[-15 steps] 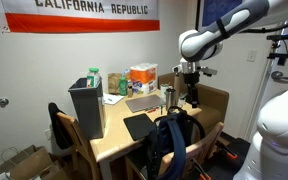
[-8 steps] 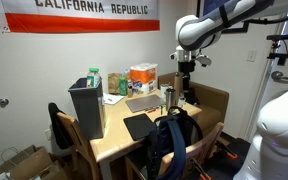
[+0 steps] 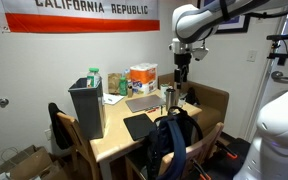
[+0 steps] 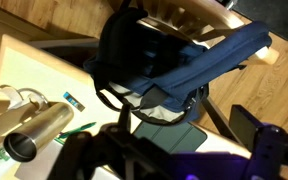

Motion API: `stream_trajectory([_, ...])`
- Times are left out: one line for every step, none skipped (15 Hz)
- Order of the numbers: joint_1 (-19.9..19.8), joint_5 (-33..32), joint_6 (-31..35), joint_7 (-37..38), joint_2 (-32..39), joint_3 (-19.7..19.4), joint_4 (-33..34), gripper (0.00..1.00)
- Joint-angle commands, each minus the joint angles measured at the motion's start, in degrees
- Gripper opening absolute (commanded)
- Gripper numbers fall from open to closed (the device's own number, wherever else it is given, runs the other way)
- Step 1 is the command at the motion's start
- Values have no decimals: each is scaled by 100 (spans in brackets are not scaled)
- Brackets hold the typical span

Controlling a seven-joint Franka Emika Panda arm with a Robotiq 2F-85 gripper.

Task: Move the backpack from the table to the seat of the chair

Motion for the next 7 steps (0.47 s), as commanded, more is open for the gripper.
stream_trajectory([-91, -84, -162, 481, -10, 145, 242, 100])
stream_trajectory([-2, 1, -14, 213, 1, 26, 107, 100])
stream_trajectory([-6, 2, -15, 293, 1, 42, 140, 100])
stream_trajectory([-6, 2, -15, 308, 1, 51, 155, 100])
stream_trajectory([-8, 1, -15, 311, 1, 55, 159, 100])
stream_trajectory([-9, 1, -16, 312, 1, 56, 159, 100])
stream_trajectory([-11, 0, -16, 312, 1, 55, 159, 100])
